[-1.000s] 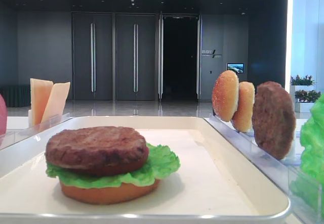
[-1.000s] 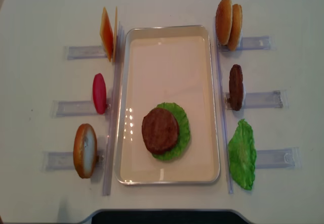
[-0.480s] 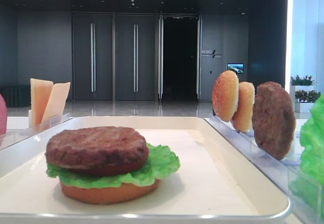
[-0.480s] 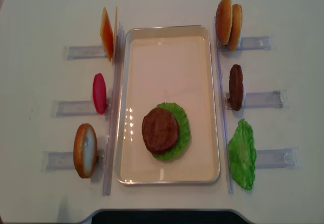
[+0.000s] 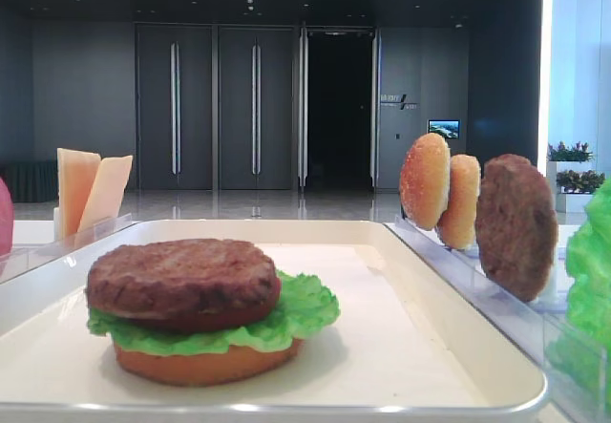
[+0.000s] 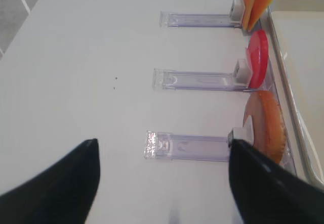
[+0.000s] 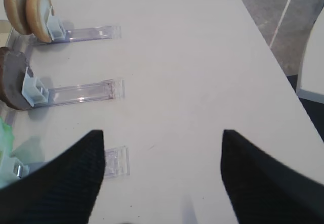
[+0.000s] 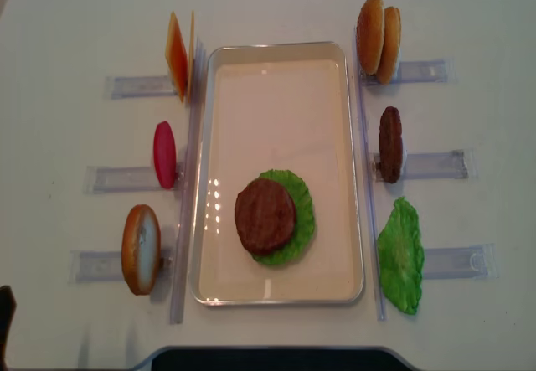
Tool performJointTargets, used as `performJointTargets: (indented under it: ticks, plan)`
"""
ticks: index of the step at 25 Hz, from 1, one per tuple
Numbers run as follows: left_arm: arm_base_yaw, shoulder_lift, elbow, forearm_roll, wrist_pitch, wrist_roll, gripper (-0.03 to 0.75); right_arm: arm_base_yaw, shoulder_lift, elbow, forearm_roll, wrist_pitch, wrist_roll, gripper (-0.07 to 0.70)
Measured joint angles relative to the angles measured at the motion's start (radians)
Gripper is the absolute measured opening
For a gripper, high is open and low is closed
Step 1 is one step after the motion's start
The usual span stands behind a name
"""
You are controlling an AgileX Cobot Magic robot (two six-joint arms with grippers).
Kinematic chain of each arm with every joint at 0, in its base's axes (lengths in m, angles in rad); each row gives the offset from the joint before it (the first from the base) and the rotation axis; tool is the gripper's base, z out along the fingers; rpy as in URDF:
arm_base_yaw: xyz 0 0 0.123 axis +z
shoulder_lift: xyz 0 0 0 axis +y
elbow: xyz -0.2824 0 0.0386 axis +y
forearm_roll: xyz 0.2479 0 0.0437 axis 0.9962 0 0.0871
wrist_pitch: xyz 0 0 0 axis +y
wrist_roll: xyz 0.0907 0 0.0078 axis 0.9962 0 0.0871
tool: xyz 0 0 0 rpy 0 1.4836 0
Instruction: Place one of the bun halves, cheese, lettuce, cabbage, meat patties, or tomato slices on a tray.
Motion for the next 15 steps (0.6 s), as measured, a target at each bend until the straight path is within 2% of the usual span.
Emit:
performJointTargets:
  ticks: [1,3,15]
  plan:
    - [0.0,0.0,0.0,-0.001,0.0,0.0,0.634,0.0,0.0,0.0,0.0,0.0,0.0,0.493]
    - [0.0,0.0,0.0,-0.001,0.0,0.0,0.656,0.0,0.0,0.0,0.0,0.001,0.0,0.493]
    - [0.0,0.0,0.0,-0.001,0.0,0.0,0.652,0.0,0.0,0.0,0.0,0.001,0.0,0.493]
